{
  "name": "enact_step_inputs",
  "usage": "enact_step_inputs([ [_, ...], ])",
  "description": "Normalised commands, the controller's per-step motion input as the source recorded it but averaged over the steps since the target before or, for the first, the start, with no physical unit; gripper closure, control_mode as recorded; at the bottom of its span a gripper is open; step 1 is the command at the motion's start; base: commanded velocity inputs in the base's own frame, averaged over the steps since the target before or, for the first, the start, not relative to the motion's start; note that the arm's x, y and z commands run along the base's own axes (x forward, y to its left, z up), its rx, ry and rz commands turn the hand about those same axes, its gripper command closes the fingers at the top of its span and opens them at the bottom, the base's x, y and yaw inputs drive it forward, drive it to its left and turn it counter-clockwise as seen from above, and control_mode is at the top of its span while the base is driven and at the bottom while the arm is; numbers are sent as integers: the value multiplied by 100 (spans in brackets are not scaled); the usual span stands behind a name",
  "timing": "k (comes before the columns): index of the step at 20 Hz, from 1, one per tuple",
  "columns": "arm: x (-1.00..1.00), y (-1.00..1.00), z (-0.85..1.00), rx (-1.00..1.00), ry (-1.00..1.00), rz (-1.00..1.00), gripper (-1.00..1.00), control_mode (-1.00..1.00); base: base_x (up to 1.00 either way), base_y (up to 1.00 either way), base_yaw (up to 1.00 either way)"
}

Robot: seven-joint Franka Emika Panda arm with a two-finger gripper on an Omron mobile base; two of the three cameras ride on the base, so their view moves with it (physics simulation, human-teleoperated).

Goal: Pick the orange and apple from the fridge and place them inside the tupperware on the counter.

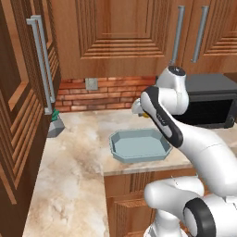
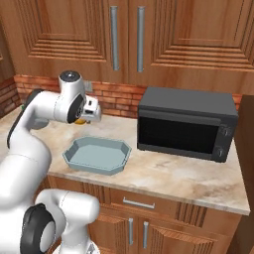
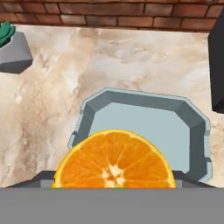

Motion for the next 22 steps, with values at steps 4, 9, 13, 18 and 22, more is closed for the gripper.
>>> enact_step_inputs([
  [4,49,0,-74,0,22,0,100,-100,0,0,0],
  [9,39,2,-77,0,16,0,100,-100,0,0,0],
  [13,20,6,-70,-3,5,0,100,-100,0,0,0],
  [18,8,7,-63,-4,0,0,100,-100,0,0,0],
  [22,8,3,-52,-3,0,0,100,-100,0,0,0],
])
